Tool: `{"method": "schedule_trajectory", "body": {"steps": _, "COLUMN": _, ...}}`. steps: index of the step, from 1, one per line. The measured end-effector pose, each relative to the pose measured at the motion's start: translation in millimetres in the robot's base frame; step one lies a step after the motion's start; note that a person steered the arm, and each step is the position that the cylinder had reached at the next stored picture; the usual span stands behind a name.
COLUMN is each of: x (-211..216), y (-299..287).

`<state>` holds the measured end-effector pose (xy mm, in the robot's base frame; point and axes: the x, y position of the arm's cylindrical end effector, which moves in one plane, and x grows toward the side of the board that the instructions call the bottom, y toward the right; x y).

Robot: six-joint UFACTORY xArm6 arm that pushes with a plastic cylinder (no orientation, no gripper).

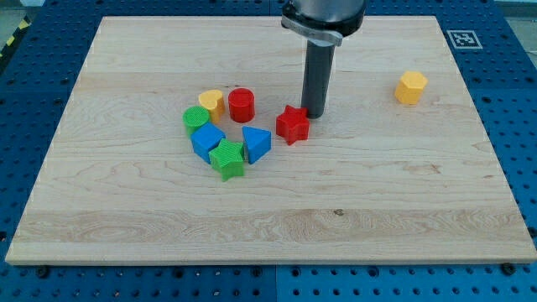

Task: Slide the yellow hexagon to the top left of the red star

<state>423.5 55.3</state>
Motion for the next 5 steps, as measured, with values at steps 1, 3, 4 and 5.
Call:
{"method": "schedule_trajectory", "body": {"steps": 1, "x": 13.7, "y": 0.0}}
{"method": "schedule_trajectory", "body": {"steps": 3, "x": -67.3, "y": 14.6}}
{"method": "schedule_trajectory", "body": {"steps": 4, "x": -125.4, "y": 39.0}}
{"method": "schedule_trajectory", "body": {"steps": 5, "x": -138.0, "y": 136.0}}
